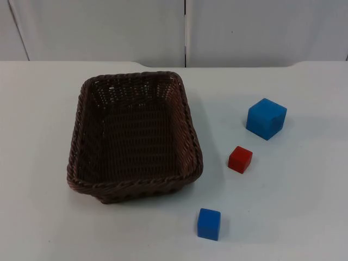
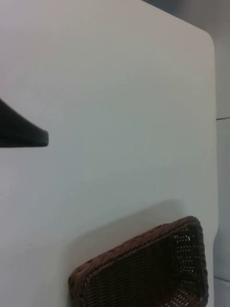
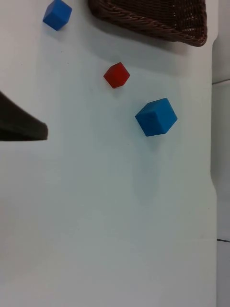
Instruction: Pick up the basket with the left hand and place the largest block into the basket with the right hand.
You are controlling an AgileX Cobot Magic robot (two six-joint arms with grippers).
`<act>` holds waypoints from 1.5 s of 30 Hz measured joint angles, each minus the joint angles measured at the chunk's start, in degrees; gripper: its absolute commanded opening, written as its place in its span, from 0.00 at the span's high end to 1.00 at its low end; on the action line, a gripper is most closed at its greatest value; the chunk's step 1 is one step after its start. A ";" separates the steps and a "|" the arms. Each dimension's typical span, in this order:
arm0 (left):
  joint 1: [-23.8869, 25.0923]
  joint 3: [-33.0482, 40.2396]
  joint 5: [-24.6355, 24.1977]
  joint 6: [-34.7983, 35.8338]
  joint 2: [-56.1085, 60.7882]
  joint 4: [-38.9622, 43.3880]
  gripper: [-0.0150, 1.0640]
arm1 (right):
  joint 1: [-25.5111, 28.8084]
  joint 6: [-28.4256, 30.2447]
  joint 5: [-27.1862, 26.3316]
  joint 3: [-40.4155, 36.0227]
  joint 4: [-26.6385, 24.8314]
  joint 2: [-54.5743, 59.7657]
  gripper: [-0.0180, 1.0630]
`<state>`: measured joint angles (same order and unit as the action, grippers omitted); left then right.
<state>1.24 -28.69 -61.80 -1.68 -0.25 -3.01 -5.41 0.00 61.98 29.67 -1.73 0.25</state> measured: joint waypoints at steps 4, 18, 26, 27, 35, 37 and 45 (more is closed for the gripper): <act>0.00 0.00 0.00 0.00 0.00 0.00 0.01 | 0.00 0.37 0.00 0.00 0.00 0.00 0.01; 0.00 0.00 0.00 0.00 0.00 0.00 0.01 | 0.00 0.57 0.00 0.00 0.00 0.00 0.01; 0.00 0.00 0.00 0.00 0.00 0.00 0.01 | 0.00 0.74 0.00 0.00 0.00 0.00 0.01; 0.00 0.00 0.00 0.00 0.00 0.00 0.01 | 0.00 0.74 0.00 0.00 0.00 0.00 0.01; 0.00 0.00 0.00 0.00 0.00 0.00 0.01 | 0.00 0.74 0.00 0.00 0.00 0.00 0.01; 0.00 0.00 0.00 0.00 0.00 0.00 0.01 | 0.00 0.74 0.00 0.00 0.00 0.00 0.01; 0.00 -3.06 0.02 -0.58 -0.49 -0.12 0.01 | 0.00 0.74 0.00 0.00 0.00 0.00 0.01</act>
<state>1.24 -31.75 -61.78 -2.27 -0.74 -3.13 -5.41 0.74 61.98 29.67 -1.73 0.25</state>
